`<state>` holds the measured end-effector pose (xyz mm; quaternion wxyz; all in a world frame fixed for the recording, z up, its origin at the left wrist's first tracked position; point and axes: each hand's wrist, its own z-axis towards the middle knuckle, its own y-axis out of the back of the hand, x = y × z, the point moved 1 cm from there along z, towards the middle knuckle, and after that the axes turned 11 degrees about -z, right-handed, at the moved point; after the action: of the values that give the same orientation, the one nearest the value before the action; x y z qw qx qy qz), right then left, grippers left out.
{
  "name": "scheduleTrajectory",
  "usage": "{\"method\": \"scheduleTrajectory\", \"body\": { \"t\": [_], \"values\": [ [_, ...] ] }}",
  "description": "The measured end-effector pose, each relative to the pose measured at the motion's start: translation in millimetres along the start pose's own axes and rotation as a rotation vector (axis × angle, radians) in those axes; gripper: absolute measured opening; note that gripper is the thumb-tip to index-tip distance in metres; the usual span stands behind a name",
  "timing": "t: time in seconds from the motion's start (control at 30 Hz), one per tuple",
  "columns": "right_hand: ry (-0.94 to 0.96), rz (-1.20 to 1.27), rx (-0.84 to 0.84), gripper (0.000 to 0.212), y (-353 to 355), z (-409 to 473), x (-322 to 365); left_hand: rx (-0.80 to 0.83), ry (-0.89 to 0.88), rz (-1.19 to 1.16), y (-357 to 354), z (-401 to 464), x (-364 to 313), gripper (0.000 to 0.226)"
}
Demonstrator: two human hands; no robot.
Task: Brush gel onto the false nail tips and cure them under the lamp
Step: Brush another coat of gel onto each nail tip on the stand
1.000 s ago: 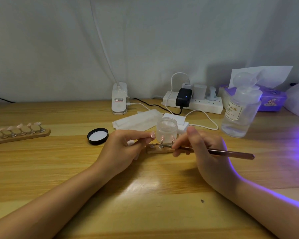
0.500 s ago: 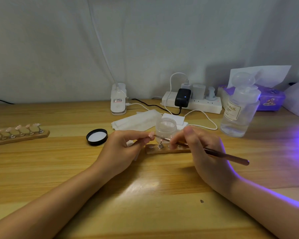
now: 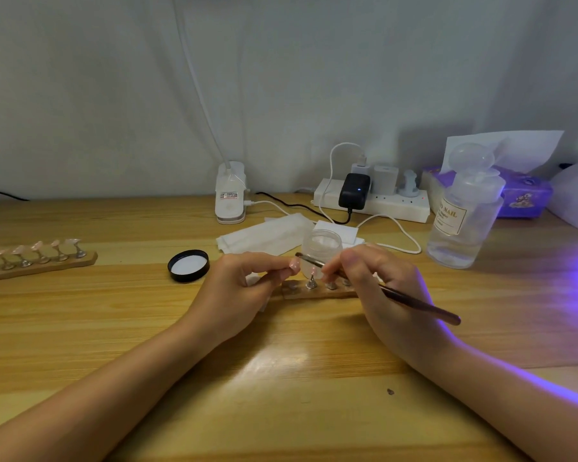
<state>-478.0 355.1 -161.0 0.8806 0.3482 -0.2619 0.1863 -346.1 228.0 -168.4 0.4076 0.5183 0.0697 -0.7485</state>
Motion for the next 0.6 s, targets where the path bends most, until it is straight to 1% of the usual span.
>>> {"method": "scheduleTrajectory", "body": {
  "t": [0.07,0.2,0.33,0.43,0.5,0.6],
  "values": [
    [0.027,0.008,0.021,0.038,-0.5,-1.6,-0.1,-0.016,-0.003,-0.004,-0.2,0.3,-1.0,0.023],
    [0.035,0.086,0.012,0.035,0.7,-4.4,0.1,-0.015,0.003,-0.04,-1.6,-0.3,-3.8,0.016],
    [0.007,-0.027,-0.035,0.032,1.1,-0.6,0.9,-0.008,0.007,-0.028,-1.4,-0.3,-4.2,0.018],
    [0.05,-0.063,-0.028,0.037,-1.4,-0.8,-0.4,-0.006,0.001,0.003,-1.1,1.0,-3.3,0.022],
    [0.07,-0.032,-0.013,0.036,-1.2,-2.9,-1.1,-0.008,-0.003,0.014,-1.1,1.0,-3.5,0.025],
    [0.06,0.051,-0.016,0.037,1.6,-4.2,-0.7,-0.004,0.006,0.009,-1.2,-0.1,-4.6,0.019]
  ]
}}
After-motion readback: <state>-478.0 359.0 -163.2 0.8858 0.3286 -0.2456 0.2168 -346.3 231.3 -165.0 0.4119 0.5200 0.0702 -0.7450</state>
